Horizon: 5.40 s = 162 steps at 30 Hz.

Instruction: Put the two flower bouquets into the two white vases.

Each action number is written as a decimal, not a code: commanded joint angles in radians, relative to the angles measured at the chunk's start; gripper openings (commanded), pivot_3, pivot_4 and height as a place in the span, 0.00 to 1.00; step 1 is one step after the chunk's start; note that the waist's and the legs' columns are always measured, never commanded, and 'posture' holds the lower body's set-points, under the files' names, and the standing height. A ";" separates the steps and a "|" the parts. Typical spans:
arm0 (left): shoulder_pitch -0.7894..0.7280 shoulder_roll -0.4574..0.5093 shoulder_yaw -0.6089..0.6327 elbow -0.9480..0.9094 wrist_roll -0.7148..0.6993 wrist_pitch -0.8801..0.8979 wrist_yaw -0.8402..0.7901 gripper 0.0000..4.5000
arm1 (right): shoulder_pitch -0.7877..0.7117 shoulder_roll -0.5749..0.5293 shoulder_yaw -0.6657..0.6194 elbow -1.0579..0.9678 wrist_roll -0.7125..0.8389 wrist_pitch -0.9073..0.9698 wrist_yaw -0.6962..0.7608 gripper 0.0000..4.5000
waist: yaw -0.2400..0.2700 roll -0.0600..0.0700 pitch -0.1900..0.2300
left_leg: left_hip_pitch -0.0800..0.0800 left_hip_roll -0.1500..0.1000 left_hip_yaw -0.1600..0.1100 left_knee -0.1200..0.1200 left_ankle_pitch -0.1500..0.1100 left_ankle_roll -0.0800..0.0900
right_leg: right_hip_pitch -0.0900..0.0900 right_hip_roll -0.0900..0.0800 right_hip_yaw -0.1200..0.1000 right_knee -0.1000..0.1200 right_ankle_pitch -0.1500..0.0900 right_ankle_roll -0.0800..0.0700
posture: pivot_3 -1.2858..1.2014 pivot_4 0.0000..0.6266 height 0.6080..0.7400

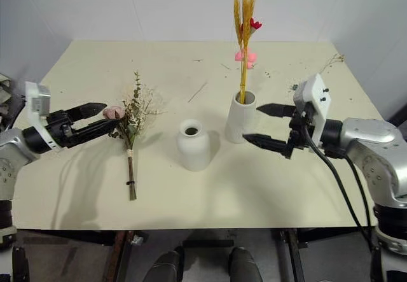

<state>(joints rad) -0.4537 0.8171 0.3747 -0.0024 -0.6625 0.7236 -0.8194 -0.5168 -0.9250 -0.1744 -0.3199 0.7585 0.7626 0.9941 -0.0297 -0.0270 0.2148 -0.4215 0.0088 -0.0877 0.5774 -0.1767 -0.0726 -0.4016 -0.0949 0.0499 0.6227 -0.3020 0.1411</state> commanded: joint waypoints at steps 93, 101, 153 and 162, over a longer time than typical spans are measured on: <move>-0.413 -0.560 -0.179 0.071 -0.199 -0.227 -0.049 0.02 | 0.237 0.059 -0.329 -0.168 0.241 -0.015 -0.018 1.00 | 0.031 -0.002 0.000 | -0.002 -0.004 0.014 0.016 -0.005 0.006 | 0.011 -0.002 0.012 -0.023 0.013 0.009 | 0.52 0.24 1.00; -0.473 -0.590 -0.209 0.231 -0.137 -0.292 -0.138 0.02 | 0.336 0.012 -0.427 -0.201 0.285 -0.005 -0.027 1.00 | 0.029 -0.002 0.000 | -0.002 -0.002 0.014 0.016 -0.005 0.006 | 0.011 -0.001 0.012 -0.023 0.013 0.009 | 0.52 0.24 1.00; -0.370 -0.177 -0.337 0.260 0.183 -0.327 -0.431 1.00 | 0.417 -0.053 -0.454 -0.218 0.287 -0.033 -0.068 1.00 | 0.027 -0.002 0.000 | -0.002 0.000 0.014 0.015 -0.005 0.006 | 0.010 0.000 0.012 -0.022 0.011 0.004 | 0.52 0.24 1.00; -0.375 -0.027 -0.267 0.411 0.234 -0.456 -0.486 1.00 | 0.423 -0.082 -0.478 -0.179 0.272 -0.033 -0.037 1.00 | 0.027 -0.002 0.000 | -0.002 0.001 0.015 0.015 -0.006 0.006 | 0.010 0.000 0.012 -0.023 0.010 0.002 | 0.52 0.24 1.00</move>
<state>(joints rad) -0.8163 0.7661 0.0677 0.3991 -0.4372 0.3039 -1.2898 -0.0942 -0.9839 -0.5987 -0.5016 1.0290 0.7441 0.9409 -0.0030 -0.0287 0.2144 -0.4234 0.0097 -0.0730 0.5916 -0.1822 -0.0665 -0.3922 -0.0944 0.0614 0.6002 -0.2923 0.1430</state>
